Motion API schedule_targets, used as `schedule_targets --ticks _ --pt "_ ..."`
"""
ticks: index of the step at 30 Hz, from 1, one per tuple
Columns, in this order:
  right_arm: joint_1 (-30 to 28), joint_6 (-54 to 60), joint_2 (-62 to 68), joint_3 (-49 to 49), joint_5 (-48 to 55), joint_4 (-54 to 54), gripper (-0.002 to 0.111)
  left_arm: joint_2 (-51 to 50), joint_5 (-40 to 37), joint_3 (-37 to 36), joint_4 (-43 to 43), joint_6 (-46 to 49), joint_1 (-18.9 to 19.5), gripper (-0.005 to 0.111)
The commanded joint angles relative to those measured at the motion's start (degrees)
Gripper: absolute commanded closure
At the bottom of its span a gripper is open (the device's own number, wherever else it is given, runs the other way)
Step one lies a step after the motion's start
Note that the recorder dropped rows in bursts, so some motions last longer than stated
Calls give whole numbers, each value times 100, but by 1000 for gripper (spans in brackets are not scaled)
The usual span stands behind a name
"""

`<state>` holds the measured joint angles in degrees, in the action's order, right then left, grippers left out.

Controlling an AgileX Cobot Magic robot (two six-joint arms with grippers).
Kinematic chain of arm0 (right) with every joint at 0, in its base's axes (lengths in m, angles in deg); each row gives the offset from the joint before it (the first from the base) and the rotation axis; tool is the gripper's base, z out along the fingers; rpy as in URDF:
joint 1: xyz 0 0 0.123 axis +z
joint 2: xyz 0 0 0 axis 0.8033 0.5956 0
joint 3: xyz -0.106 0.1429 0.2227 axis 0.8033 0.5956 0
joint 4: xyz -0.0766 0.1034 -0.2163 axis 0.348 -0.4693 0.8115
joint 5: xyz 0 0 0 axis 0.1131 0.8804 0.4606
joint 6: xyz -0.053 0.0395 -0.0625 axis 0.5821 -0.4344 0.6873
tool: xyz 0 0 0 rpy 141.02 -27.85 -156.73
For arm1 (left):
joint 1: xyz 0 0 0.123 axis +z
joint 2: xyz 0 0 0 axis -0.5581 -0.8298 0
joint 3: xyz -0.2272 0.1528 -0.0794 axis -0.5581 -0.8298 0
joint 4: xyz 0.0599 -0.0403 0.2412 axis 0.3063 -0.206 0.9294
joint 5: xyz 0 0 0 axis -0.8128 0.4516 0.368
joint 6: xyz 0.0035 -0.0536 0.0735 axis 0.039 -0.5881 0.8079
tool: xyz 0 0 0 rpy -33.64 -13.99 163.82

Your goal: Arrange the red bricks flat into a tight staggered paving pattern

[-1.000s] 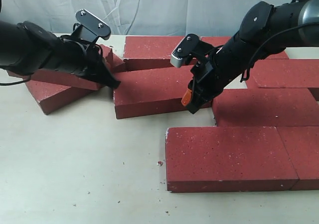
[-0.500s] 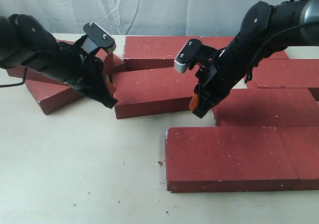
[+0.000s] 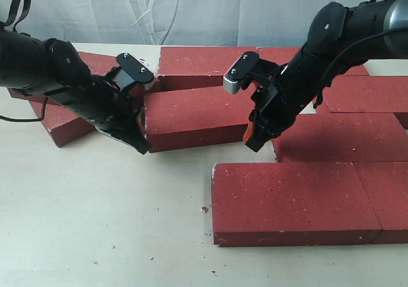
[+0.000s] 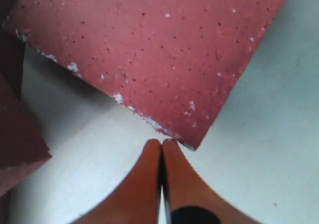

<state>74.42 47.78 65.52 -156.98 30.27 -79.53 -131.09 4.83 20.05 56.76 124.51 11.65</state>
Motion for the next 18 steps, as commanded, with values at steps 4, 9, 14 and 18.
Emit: schedule_targets --ticks 4,9,14,18 --pt "-30 -16 53 -15 32 5 109 -255 306 156 -173 -40 -22 107" --pt "-30 -6 193 -15 -301 73 109 -255 331 164 -172 -40 -22 107" --pt "-30 -18 299 -15 -739 140 109 -255 426 164 -185 -40 -22 107" --pt "-30 -61 432 -15 -1317 131 109 -255 563 164 -235 -40 -22 107"
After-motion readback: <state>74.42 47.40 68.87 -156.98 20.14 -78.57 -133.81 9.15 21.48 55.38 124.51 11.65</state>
